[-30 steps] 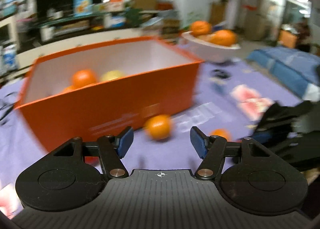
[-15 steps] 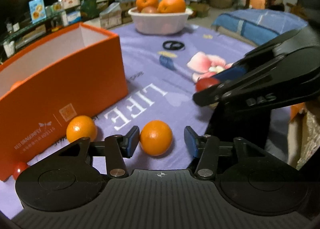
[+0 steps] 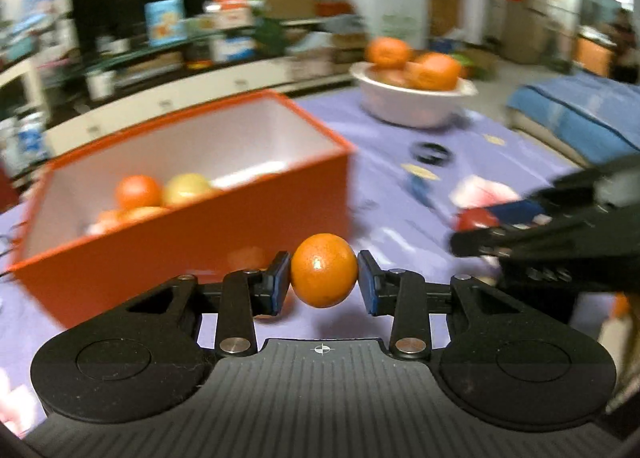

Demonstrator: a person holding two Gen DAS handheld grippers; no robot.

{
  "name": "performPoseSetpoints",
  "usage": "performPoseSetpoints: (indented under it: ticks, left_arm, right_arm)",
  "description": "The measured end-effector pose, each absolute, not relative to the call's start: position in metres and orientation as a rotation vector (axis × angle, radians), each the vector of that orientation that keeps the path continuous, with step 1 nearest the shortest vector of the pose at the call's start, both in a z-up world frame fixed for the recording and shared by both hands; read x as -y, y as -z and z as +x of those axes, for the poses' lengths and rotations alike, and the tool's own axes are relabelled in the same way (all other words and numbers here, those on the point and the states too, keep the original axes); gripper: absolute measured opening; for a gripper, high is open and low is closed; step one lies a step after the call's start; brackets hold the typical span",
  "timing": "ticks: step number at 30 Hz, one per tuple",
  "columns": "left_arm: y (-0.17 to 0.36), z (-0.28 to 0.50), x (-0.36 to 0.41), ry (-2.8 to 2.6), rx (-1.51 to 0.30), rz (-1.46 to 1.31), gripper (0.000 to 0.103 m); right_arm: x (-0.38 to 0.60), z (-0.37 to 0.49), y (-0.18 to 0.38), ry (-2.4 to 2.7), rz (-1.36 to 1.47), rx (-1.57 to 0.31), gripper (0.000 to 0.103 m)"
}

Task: Organize fruits
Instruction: 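Carry the tangerine with the left gripper while the right gripper carries the tomato over the box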

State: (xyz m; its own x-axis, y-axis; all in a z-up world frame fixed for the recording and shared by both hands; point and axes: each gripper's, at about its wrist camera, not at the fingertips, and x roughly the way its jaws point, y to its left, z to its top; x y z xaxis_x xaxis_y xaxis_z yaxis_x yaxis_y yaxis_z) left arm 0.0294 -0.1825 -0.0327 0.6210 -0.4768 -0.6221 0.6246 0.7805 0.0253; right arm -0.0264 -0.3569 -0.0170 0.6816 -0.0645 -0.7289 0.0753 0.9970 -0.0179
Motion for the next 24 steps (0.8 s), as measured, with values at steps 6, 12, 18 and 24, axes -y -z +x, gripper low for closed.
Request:
performPoseSetpoints:
  ticks: [6, 12, 18, 24]
  left_arm:
    - [0.001, 0.061, 0.155, 0.472, -0.607, 0.228, 0.004]
    - [-0.031, 0.107, 0.128, 0.363, -0.553, 0.132, 0.004]
    - [-0.024, 0.147, 0.102, 0.293, -0.583, 0.067, 0.004]
    - [0.001, 0.169, 0.091, 0.230, -0.634, 0.066, 0.004]
  right_arm:
    - [0.345, -0.008, -0.020, 0.086, 0.022, -0.713, 0.030]
    - [0.323, 0.040, -0.058, 0.049, 0.048, -0.617, 0.030]
    - [0.292, 0.094, -0.053, -0.010, 0.054, -0.620, 0.030]
    - [0.271, 0.134, -0.023, -0.057, 0.042, -0.696, 0.030]
